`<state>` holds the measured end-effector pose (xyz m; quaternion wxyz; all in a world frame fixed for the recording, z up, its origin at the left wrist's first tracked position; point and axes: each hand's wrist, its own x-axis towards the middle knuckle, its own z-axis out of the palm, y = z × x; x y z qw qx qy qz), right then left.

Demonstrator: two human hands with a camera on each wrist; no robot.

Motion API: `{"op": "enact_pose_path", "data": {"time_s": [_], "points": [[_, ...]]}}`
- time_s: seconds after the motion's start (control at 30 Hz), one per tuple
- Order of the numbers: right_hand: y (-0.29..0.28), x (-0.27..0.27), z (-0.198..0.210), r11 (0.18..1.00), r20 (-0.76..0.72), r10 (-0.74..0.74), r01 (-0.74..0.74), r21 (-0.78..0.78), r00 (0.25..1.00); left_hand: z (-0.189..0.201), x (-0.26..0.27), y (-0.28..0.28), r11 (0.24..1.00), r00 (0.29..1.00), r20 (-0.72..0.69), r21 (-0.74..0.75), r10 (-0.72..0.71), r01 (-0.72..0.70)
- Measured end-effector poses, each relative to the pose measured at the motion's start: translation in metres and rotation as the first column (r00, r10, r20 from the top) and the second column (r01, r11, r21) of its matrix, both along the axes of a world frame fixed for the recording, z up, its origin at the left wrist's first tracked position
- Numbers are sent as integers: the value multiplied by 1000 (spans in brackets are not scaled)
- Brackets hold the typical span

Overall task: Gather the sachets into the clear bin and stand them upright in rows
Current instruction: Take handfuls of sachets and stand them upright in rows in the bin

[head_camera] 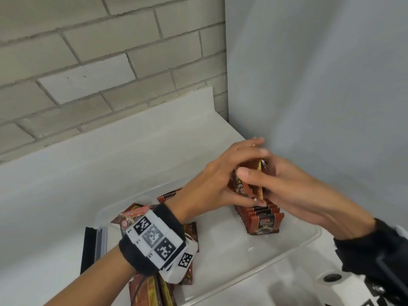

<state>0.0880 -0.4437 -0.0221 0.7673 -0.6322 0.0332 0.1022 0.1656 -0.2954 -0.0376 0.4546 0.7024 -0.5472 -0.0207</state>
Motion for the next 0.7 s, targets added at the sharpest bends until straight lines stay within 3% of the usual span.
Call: {"op": "enact_pose_path", "data": {"time_s": [0.13, 0.33, 0.53, 0.7], "points": [[4, -3, 3, 998, 6, -55, 55, -20, 998, -2, 1, 0, 998, 999, 2, 25, 51, -51], [13, -7, 3, 997, 24, -44, 46, -65, 999, -6, -3, -1, 998, 988, -152, -35, 40, -46], [20, -7, 3, 988, 62, -23, 32, -149, 998, -10, -2, -1, 998, 999, -28, -44, -39, 38], [22, -7, 3, 981, 51, -29, 39, -189, 998, -8, 0, 0, 999, 997, -72, -6, -36, 36]]}}
